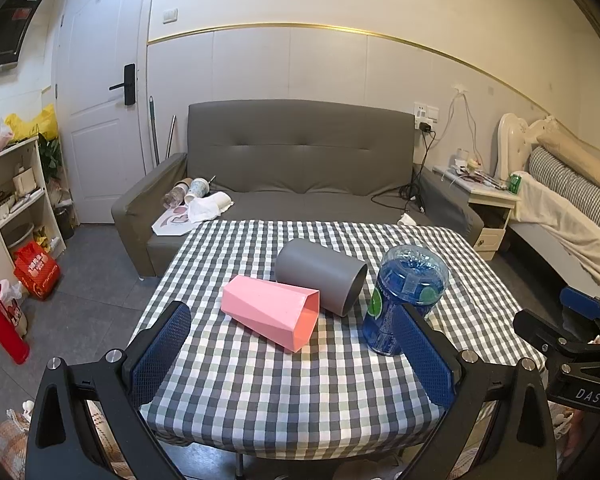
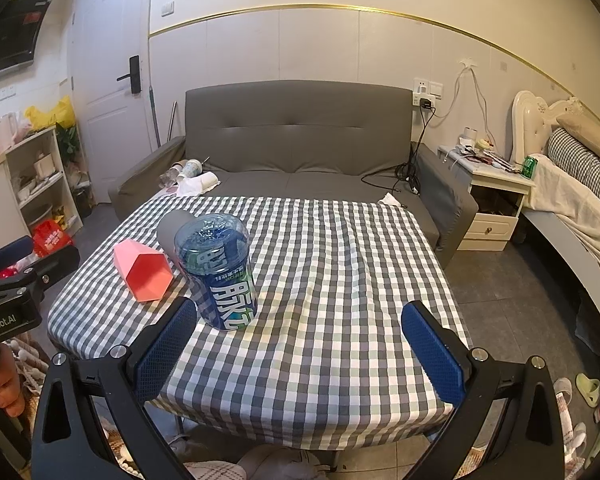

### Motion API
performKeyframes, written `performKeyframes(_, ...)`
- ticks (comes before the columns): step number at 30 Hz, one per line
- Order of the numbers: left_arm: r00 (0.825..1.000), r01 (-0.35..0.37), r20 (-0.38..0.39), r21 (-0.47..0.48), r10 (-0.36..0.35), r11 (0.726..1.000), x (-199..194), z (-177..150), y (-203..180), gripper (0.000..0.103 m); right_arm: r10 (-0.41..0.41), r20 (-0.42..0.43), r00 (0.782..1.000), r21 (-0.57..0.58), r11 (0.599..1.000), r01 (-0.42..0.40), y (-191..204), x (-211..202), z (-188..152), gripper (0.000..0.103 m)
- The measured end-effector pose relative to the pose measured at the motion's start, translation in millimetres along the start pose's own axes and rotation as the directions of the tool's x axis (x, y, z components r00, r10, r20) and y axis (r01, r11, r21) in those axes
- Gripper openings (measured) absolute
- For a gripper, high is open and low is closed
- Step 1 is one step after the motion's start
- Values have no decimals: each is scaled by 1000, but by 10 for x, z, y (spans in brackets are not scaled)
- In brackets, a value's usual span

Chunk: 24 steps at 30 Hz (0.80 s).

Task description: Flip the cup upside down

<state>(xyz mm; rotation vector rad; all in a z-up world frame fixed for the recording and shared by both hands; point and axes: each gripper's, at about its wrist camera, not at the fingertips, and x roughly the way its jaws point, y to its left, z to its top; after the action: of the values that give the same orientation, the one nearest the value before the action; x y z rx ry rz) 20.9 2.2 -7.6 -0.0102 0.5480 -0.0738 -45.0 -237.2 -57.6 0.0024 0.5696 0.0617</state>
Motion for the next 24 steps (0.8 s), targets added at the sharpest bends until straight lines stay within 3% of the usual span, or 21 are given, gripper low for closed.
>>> performKeyframes(24,1000,-1,-1,-1,1,1000,1,-6,1,103,2,-8,1000,0,1000,-2,9,23,-16,103)
